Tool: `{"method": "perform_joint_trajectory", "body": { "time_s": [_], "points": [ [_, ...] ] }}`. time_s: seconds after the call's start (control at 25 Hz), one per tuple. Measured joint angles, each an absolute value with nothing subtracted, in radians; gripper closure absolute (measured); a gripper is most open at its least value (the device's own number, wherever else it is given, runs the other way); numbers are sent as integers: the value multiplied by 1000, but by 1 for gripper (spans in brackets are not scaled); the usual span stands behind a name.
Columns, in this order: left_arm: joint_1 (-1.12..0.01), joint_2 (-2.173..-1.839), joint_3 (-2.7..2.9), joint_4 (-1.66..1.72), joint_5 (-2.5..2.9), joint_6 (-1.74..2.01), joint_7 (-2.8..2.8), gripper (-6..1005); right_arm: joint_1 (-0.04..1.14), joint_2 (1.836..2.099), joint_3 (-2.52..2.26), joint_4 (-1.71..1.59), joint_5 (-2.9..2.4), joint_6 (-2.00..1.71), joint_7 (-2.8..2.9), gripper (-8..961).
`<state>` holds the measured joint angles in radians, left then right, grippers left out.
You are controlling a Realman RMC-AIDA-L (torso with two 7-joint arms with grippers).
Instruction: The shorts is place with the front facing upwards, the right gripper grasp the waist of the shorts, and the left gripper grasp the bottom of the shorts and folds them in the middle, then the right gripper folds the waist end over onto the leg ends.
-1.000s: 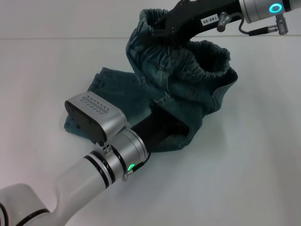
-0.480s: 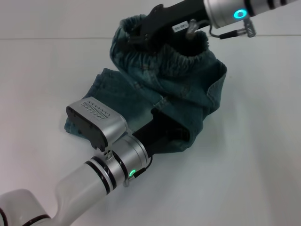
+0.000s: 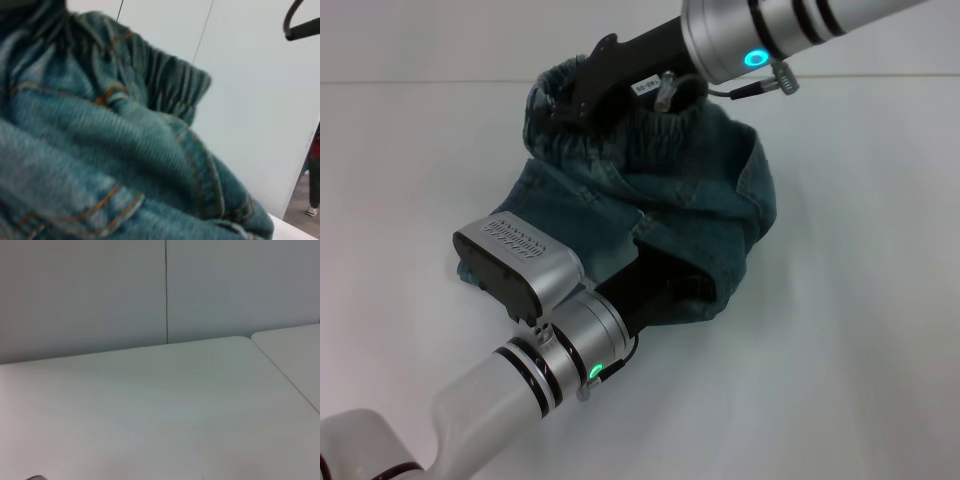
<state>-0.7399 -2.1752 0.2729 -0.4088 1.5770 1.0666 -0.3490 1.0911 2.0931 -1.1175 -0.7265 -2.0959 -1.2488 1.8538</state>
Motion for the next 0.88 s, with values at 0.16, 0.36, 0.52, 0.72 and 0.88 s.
{"method": "perform_joint_trajectory", "body": {
  "time_s": [0.16, 0.36, 0.52, 0.72, 0.88],
  "points": [
    [-739, -2175, 272, -408, 1577, 1069, -349, 999, 1098, 2098, -1140, -713, -2085, -1221, 1849, 890],
    [-739, -2175, 271, -409, 1577, 1069, -348, 999, 1082, 2099, -1196, -726, -2027, -1210, 1858, 892],
    [-735, -2175, 269, -408, 1577, 1070, -349, 999, 1052, 2098, -1198, -747, -1999, -1207, 1861, 856],
    [-716, -2175, 253, -403, 1577, 1070, -350, 999, 968, 2091, -1187, -814, -1932, -1203, 1865, 641],
    [-693, -2170, 256, -380, 1595, 1086, -350, 999, 858, 2089, -1185, -923, -1871, -1210, 1867, 453]
  ]
}}
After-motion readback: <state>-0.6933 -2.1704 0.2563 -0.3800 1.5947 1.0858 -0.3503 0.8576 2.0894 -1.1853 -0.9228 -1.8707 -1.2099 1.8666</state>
